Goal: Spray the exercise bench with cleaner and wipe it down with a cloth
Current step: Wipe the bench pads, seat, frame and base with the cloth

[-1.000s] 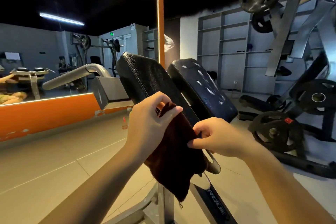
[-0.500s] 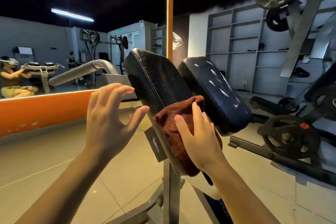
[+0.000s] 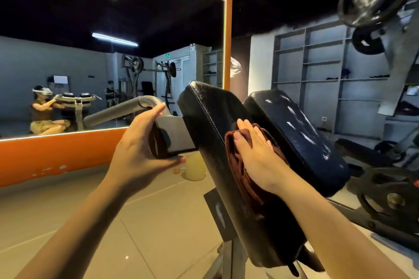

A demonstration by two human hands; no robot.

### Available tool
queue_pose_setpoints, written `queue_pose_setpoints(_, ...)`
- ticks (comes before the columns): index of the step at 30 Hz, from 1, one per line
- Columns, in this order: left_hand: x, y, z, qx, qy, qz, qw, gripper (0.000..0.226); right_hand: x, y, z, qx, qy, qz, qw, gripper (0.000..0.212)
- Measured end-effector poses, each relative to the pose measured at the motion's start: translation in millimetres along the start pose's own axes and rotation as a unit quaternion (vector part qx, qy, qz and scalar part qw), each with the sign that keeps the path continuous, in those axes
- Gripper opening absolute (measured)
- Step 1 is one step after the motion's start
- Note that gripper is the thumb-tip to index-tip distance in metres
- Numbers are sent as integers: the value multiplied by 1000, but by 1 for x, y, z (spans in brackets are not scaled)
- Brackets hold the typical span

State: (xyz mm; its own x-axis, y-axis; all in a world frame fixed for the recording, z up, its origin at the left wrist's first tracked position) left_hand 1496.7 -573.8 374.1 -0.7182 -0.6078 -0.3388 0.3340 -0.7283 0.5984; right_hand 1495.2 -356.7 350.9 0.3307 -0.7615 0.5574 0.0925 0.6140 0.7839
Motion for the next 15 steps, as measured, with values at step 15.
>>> queue_pose_setpoints(15, -1, 2, 2, -4, -7, 41, 999, 96, -18, -25, -53, -10, -147, -38, 988, 112)
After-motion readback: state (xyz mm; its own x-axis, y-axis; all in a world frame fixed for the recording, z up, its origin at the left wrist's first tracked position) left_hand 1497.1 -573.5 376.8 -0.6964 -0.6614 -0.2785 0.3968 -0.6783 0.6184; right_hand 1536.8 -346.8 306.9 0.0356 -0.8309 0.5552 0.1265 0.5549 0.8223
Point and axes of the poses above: each hand's wrist, its own z-axis towards the middle knuckle, its own y-axis out of the back of the hand, x = y × z, the point moved 8 cm from there along z, towards the middle knuckle, and after that the axes turned 14 degrees about x, right-handed, at the moved point
